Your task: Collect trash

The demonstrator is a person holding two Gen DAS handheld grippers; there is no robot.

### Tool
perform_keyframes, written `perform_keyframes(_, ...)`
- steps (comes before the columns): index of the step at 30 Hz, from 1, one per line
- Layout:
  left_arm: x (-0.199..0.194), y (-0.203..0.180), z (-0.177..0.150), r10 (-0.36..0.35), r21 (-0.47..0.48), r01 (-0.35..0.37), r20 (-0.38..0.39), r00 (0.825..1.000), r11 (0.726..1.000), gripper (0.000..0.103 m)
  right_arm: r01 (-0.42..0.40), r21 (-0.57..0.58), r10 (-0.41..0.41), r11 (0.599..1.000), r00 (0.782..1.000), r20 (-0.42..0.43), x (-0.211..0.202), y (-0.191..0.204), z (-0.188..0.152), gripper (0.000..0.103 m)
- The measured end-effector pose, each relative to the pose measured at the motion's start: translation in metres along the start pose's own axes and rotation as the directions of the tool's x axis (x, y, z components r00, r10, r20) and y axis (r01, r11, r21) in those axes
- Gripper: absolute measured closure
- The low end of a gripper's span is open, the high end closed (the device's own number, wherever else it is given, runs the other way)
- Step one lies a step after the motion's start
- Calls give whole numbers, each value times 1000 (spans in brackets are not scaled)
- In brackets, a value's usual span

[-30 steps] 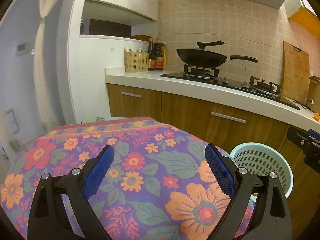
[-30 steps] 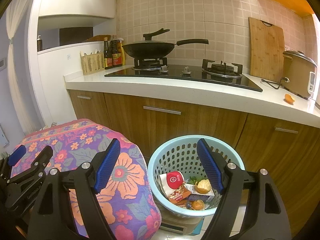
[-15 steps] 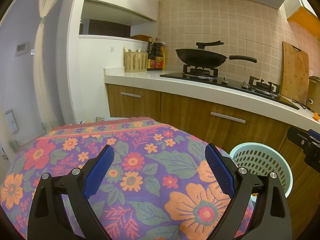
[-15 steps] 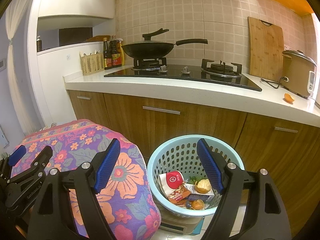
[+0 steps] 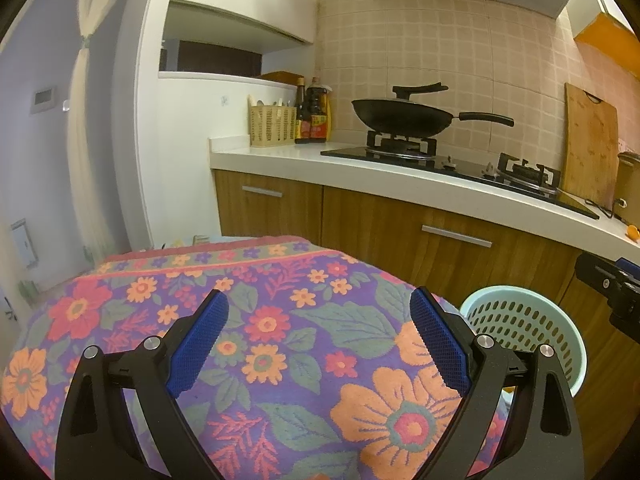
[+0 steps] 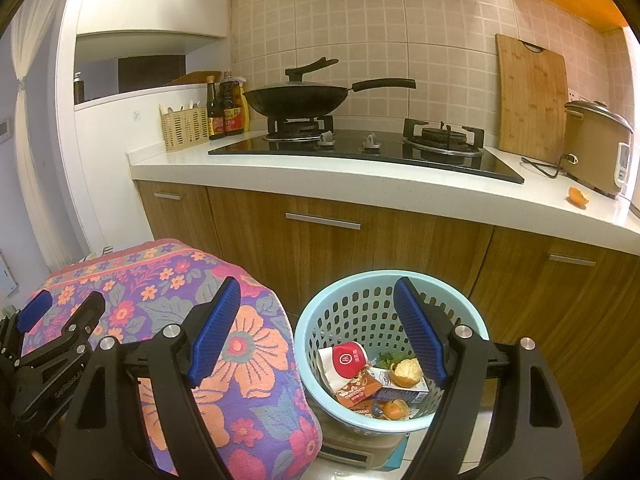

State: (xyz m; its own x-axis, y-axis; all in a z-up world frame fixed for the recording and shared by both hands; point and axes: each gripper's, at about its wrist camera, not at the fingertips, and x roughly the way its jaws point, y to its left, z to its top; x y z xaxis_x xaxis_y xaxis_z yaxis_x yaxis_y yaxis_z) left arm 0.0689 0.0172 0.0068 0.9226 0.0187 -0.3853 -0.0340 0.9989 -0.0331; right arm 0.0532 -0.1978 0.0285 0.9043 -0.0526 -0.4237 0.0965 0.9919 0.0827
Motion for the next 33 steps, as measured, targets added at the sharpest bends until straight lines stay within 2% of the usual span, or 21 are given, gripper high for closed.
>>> perform_keyframes(33,-9,5,4,33,-17,-32,41,999,999,10,-2,-8,2,1000,1000,8,-3,9,4,28)
